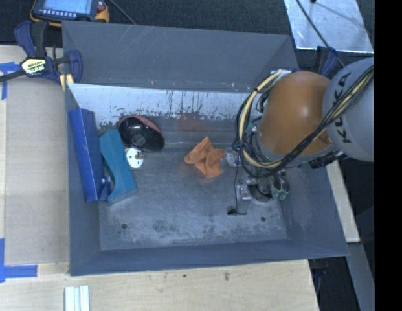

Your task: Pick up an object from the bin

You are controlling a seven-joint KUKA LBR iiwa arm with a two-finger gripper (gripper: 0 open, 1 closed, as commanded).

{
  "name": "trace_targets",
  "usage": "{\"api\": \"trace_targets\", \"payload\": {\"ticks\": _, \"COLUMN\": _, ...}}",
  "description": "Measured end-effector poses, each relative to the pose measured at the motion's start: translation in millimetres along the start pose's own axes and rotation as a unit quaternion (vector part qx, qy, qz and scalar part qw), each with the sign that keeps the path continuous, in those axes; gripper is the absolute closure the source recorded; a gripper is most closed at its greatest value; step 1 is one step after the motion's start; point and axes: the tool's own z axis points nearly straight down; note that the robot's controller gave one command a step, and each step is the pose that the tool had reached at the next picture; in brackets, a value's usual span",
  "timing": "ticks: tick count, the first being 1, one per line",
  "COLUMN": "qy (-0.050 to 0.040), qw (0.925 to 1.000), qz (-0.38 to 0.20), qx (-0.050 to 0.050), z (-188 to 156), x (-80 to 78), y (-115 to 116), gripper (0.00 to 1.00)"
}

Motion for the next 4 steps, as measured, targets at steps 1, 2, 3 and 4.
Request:
{"api": "trace_targets", "payload": {"ticks": 1, "qy": 0.0000, "qw": 1.0000, "qz": 0.000, "qx": 0.000, "z": 0.0, "x": 0.0, "y": 0.0, "gripper": 0.00}}
{"api": "trace_targets", "payload": {"ticks": 2, "qy": -0.0001, "qw": 0.9996, "qz": 0.029, "qx": 0.000, "z": -2.6, "x": -5.7, "y": -3.3, "gripper": 0.00}}
{"api": "trace_targets", "payload": {"ticks": 3, "qy": -0.0019, "qw": 0.9986, "qz": 0.053, "qx": 0.000, "z": 15.6, "x": -34.9, "y": -17.4, "gripper": 0.00}}
{"api": "trace_targets", "payload": {"ticks": 4, "qy": -0.0016, "qw": 0.9957, "qz": 0.093, "qx": 0.000, "z": 52.9, "x": -31.1, "y": -29.1, "gripper": 0.00}}
